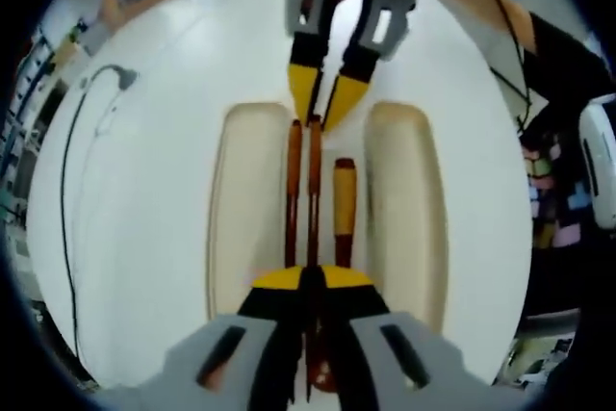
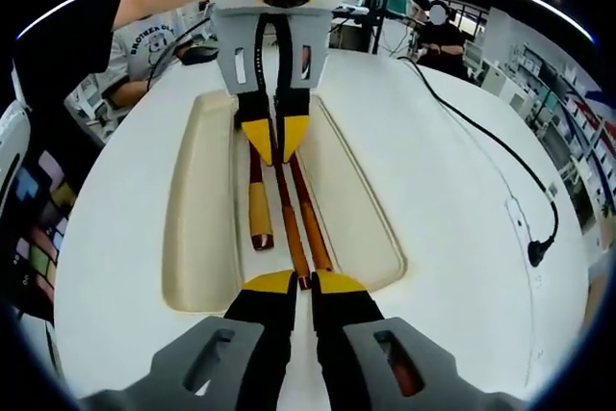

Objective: Arrange the utensils inside the cutlery case until each visible utensil rests in its matching compartment.

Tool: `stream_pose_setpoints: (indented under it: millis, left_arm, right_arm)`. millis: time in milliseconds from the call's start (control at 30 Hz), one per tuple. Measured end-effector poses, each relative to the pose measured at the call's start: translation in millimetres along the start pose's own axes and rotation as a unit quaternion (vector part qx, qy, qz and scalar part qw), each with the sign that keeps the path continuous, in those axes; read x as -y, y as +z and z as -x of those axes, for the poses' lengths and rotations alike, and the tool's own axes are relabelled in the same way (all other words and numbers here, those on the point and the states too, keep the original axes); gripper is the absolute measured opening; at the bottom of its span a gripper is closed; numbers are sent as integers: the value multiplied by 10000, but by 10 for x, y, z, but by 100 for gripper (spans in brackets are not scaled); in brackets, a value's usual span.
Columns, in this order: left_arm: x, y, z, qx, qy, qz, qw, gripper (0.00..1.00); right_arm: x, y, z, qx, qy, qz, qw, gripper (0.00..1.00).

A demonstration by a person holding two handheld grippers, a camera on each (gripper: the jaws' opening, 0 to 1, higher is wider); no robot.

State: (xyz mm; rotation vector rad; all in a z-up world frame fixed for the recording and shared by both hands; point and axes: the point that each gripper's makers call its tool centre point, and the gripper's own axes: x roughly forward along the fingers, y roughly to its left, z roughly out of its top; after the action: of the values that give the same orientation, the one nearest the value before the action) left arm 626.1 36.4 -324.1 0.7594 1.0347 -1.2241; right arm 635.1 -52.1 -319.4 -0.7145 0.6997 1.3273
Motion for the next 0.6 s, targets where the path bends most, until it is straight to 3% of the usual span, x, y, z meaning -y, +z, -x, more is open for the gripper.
stream_pose_setpoints:
  millis: [167, 367, 600]
  left_arm:
    - [-19, 64, 97, 149, -13, 133, 9998, 4]
    - [13, 79, 162, 64, 109, -29, 9999, 4]
    - [42, 123, 277, 157, 113, -9, 9998, 4]
  right_arm:
    - [23, 31, 57, 148, -75, -44, 9999, 5]
    - [20, 83, 92, 226, -122, -26, 9997, 5]
    - [-6, 135, 187, 299, -168, -27, 9994, 5]
